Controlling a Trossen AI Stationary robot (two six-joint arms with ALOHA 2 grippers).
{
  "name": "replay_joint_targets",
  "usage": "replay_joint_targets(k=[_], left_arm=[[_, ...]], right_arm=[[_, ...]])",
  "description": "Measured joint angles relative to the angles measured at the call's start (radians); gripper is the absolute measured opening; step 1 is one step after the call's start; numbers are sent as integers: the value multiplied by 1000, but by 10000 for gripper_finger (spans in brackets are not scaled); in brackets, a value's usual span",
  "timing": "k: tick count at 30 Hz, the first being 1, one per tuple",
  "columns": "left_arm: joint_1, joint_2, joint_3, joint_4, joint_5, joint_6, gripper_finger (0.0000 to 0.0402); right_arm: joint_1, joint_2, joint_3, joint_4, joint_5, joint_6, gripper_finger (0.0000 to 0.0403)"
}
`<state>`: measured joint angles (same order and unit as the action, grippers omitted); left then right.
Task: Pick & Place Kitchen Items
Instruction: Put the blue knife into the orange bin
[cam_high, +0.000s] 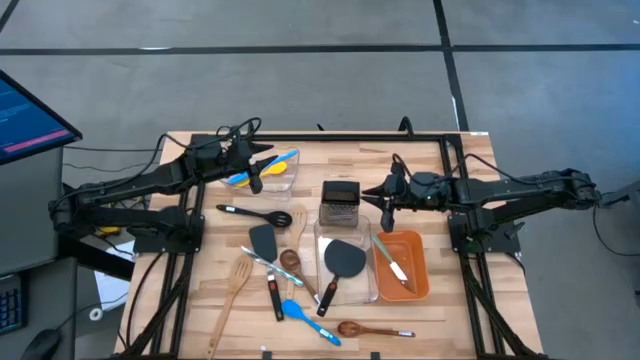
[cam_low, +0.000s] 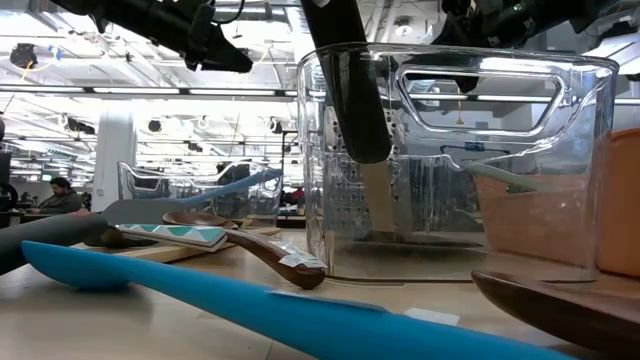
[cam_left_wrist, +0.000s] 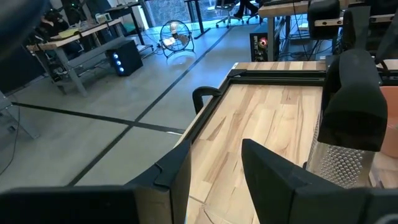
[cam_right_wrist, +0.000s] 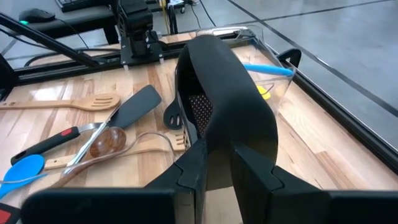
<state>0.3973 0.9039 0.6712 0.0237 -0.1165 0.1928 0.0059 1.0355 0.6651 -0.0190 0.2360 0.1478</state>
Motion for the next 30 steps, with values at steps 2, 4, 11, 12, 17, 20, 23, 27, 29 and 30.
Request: replay_joint_targets(k=[2,4,11,12,17,20,23,27,29,30], left_arm=[[0,0,0,0,0,-2,127],[0,0,0,0,0,-20,127],[0,0,0,0,7,-53,127],[0,0,0,0,22,-53,127],[0,0,0,0,134,-55,127],[0,0,0,0,175,-55,127],[0,0,0,0,177,-55,127],[0,0,0,0,177,-54,127],[0,0,0,0,177,-53,127],[0,0,0,0,177,-53,127]], right_arm=[[0,0,0,-9,0,0,63],[0,0,0,-14,0,0,63],[0,0,0,-31,0,1,63],[0,0,0,-31,0,1,63],[0,0,0,-32,0,3,63],[0,0,0,-33,0,3,63],[0,0,0,-33,0,2,63],[0,0,0,-33,0,2,63],[0,0,0,-33,0,2,63],[0,0,0,-33,0,2,63]])
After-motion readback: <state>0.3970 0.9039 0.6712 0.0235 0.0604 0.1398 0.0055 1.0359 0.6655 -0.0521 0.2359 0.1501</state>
